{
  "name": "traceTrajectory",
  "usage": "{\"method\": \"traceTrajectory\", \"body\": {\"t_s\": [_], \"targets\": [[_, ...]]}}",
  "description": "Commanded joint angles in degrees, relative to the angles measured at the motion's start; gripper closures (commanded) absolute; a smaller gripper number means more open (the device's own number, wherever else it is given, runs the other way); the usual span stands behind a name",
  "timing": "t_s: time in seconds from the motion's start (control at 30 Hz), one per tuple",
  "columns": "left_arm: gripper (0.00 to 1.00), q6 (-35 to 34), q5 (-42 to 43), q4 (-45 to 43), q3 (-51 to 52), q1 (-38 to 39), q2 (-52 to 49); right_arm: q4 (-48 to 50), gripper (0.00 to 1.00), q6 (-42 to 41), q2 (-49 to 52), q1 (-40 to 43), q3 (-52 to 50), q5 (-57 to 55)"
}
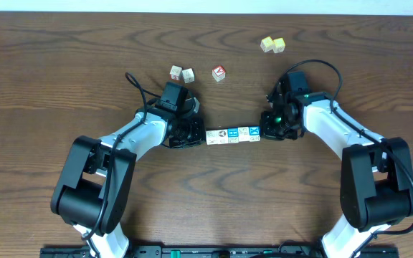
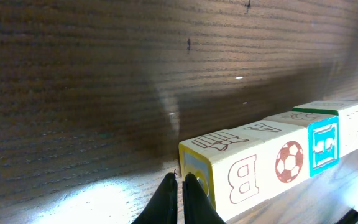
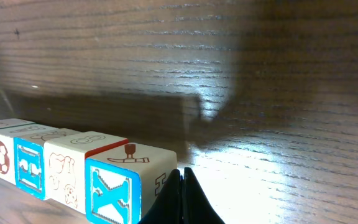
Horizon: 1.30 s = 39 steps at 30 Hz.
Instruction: Lift 5 blocks
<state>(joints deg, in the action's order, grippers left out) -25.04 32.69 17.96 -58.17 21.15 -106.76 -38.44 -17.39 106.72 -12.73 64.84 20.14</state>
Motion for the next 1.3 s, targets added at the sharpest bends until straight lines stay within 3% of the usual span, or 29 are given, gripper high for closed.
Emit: {"method": "traceTrajectory", "body": {"t_s": [0.0,1.27], "targets": [[0.93,0.4,3.8,-0.3,0.2,0.5,-0.3,-0.5,0.99,0.1,-1.2,-1.3,1.5,4.3],[0.93,0.3,4.2,-0.3,0.2,0.5,4.6,-1.9,0.99,0.1,-1.2,-1.6,3.2,6.5]]}}
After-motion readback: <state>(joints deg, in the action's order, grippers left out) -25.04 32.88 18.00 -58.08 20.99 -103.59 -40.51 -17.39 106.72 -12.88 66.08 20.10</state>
